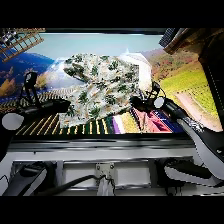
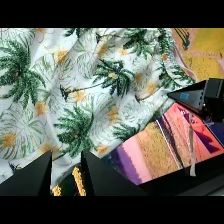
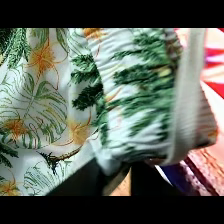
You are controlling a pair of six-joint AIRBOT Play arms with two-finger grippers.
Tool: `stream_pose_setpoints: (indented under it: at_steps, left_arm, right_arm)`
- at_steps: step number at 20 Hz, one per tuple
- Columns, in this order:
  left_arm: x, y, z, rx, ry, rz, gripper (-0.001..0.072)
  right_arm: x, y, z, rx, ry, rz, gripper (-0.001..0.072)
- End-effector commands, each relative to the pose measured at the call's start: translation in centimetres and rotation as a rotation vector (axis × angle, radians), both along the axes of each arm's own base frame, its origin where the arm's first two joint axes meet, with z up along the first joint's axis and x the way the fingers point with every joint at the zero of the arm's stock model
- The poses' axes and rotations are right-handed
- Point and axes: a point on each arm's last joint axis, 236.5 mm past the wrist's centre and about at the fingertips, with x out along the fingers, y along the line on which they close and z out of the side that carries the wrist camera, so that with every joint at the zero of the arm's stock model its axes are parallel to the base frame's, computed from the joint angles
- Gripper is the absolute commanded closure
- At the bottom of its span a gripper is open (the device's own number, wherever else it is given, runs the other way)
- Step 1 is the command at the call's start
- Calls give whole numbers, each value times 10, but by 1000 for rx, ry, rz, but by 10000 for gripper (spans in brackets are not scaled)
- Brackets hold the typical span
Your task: Fold the clothes and pants, and hang the long-sleeved shirts on hangers.
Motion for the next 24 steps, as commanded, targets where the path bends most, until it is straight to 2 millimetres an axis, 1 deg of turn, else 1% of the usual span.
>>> stream_pose_setpoints:
  at_steps: [1, 2, 3, 4, 6, 7, 8, 9, 13, 16, 18, 19, 21, 22, 23, 24]
  left_arm:
    - [-7, 0, -4, 10, 27, -15, 530]
    - [-10, 1, -8, 24, 41, -23, 530]
    - [-15, 7, -15, 59, 71, -24, 530]
    - [-21, 18, -27, 104, 120, -1, 529]
    - [-43, 45, -56, 195, 265, 78, 528]
    - [-57, 55, -71, 233, 337, 97, 517]
    - [-69, 60, -82, 253, 392, 97, 430]
    - [-80, 61, -93, 261, 439, 99, 398]
    - [-105, 68, -126, 257, 555, 162, 397]
    - [-120, 70, -150, 211, 638, 278, 398]
    - [-120, 66, -164, 148, 650, 349, 398]
    - [-116, 59, -166, 96, 638, 370, 398]
    - [-103, 48, -165, 10, 598, 398, 397]
    - [-96, 48, -164, -3, 569, 410, 378]
    - [-91, 48, -163, -13, 552, 424, 330]
    - [-87, 49, -162, -29, 545, 449, 326]
  right_arm:
    - [2, -1, -1, 2, -3, -16, 635]
    - [1, 0, 0, 2, -1, -14, 693]
    - [0, 0, 0, 3, 3, -11, 691]
    - [-1, 1, 0, 4, 11, -5, 691]
    - [-3, 2, 0, 5, 17, 0, 692]
    - [-3, 2, 0, 4, 16, 3, 692]
    - [-3, 2, 0, 3, 16, 5, 692]
    - [-3, 2, 0, 3, 15, 6, 692]
    - [-3, 2, 0, 3, 17, 7, 693]
    - [-5, 2, -1, -2, 18, 22, 694]
    - [-7, 2, -1, -8, 17, 43, 694]
    - [-7, 3, -1, -12, 14, 52, 694]
    - [-7, 3, -1, -12, 16, 53, 694]
    - [-7, 3, -1, -12, 16, 53, 694]
    - [-7, 3, -1, -12, 15, 53, 694]
    - [-7, 2, -1, -13, 14, 54, 694]
